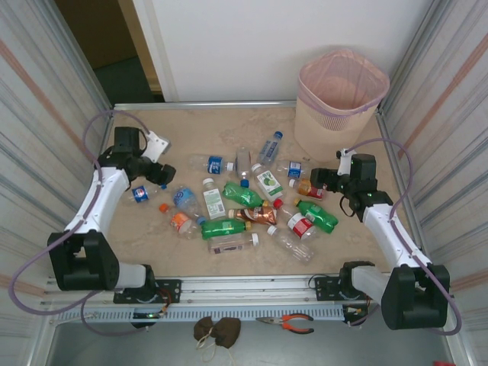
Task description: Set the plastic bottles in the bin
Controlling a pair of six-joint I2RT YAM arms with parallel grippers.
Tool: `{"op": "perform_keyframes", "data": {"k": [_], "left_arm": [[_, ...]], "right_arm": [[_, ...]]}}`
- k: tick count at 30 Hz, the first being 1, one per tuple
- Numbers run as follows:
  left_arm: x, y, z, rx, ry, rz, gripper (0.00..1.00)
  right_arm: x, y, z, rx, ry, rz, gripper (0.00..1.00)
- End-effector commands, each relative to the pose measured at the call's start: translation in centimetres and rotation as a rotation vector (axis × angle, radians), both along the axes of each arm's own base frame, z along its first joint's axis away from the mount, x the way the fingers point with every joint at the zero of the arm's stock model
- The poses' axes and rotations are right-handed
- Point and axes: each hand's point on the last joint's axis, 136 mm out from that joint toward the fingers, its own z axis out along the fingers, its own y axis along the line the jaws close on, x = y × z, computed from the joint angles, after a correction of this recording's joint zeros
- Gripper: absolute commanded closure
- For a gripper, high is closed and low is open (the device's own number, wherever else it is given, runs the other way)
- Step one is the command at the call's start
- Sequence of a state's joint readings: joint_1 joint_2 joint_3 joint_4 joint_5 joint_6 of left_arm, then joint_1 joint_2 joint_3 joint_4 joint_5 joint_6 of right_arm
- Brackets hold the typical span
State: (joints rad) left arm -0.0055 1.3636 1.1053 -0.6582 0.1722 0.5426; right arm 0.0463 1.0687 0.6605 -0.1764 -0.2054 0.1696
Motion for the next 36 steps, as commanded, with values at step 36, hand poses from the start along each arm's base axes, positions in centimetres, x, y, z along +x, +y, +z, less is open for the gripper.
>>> {"op": "perform_keyframes", "data": {"k": [36], "left_arm": [[2.6,2.6,-11.3,0.338,0.401,-0.301,0.52]], "right_arm": [[0.1,-0.6,0.6,-0.006,0.032,-0.044,0.11]]}}
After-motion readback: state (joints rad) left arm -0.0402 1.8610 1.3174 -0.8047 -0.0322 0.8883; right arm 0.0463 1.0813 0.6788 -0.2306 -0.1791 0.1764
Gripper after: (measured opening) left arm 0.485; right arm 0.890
